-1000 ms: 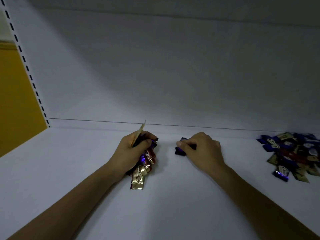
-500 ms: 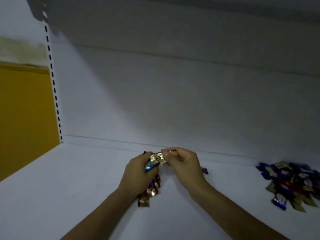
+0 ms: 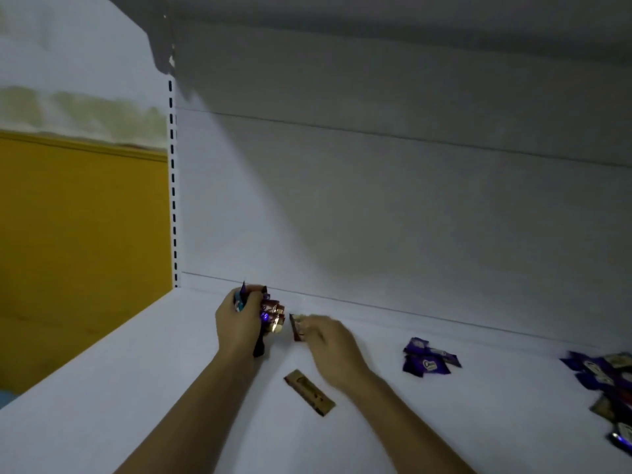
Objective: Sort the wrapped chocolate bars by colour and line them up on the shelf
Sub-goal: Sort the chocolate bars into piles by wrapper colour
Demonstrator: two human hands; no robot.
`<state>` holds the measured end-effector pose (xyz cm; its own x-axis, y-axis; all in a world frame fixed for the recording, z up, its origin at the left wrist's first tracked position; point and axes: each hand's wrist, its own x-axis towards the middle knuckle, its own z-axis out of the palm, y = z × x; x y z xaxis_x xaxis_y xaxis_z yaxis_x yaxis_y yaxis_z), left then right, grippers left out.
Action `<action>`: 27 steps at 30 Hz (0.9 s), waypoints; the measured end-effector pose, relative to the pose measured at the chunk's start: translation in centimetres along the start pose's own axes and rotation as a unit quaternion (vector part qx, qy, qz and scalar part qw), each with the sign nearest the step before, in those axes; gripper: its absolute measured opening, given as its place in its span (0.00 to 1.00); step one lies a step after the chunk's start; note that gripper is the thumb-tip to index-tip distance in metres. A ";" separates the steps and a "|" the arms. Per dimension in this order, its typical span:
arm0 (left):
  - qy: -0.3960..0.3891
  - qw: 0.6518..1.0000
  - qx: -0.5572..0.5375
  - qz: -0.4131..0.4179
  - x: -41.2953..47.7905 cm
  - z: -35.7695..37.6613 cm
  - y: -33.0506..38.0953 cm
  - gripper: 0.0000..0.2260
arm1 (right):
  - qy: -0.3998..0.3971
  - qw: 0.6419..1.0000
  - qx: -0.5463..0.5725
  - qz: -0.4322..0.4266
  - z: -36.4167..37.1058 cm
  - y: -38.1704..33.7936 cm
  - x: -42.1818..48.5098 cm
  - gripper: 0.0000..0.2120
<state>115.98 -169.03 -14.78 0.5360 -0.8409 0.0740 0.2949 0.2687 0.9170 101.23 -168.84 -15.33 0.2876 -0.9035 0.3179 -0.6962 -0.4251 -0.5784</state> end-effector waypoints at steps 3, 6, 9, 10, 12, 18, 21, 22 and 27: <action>-0.002 0.999 0.036 0.015 0.1 0.2 -0.2 0.06 | -0.024 0.995 0.086 0.039 -3.4 -0.6 -0.3 0.22; -0.009 0.996 0.079 0.033 0.2 0.3 -0.5 0.07 | -0.196 0.978 -0.023 0.067 -5.8 -1.5 -1.3 0.29; -0.018 0.994 0.096 0.049 -0.1 0.4 -0.6 0.07 | -0.294 0.951 -0.083 0.050 -6.0 -2.7 -2.0 0.13; -0.019 0.994 0.095 0.053 -0.2 0.4 -0.6 0.07 | -0.306 0.949 -0.067 0.040 -5.8 -2.9 -2.0 0.09; -0.018 0.994 0.090 0.056 -0.4 0.4 -0.6 0.07 | -0.281 0.958 -0.027 0.041 -5.5 -2.9 -1.9 0.07; -0.036 0.996 0.069 0.040 -0.5 0.3 -0.5 0.07 | 0.187 0.979 0.069 0.038 -3.6 -0.5 -0.6 0.06; -0.048 0.995 0.072 0.051 -0.6 0.5 -0.5 0.06 | 0.052 0.992 -0.093 -0.062 -1.3 0.6 -0.9 0.08; -0.054 0.995 0.070 0.055 -0.6 0.5 -0.5 0.06 | 0.016 0.987 -0.141 -0.072 -0.7 0.7 -1.1 0.10; -0.087 0.991 0.069 0.078 -1.0 0.7 -0.3 0.04 | 0.099 0.977 0.186 0.017 -0.8 -1.3 -0.7 0.15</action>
<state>114.80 -168.56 -14.81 0.4183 -0.8657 0.2747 0.1025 0.3456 0.9328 101.39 -167.55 -14.15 0.1101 -0.9052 0.4106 -0.4046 -0.4181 -0.8133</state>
